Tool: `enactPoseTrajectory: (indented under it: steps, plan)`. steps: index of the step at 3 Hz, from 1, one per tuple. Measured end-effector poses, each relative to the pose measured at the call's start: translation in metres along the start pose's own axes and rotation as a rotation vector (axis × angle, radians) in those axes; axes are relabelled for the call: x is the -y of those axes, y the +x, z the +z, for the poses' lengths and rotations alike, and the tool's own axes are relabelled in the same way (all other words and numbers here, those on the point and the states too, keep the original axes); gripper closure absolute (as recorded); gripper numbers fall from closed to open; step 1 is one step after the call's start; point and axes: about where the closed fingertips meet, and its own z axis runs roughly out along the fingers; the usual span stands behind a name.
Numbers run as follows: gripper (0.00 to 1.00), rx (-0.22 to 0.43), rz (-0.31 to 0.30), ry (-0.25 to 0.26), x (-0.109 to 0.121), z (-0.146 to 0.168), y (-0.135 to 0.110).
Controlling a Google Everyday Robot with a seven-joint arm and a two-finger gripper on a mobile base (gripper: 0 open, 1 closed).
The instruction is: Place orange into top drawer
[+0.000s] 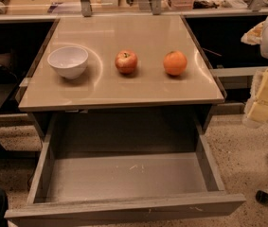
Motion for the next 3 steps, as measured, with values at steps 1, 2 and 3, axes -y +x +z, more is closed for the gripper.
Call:
enactPoseTrajectory:
  steps: [1, 2, 3]
  plan:
    - [0.0, 0.0, 0.0, 0.0, 0.0, 0.0, 0.0]
    - [0.0, -0.026, 0.016, 0.025, 0.01, -0.001, -0.009]
    - [0.0, -0.041, 0.051, 0.052, 0.049, 0.015, -0.034]
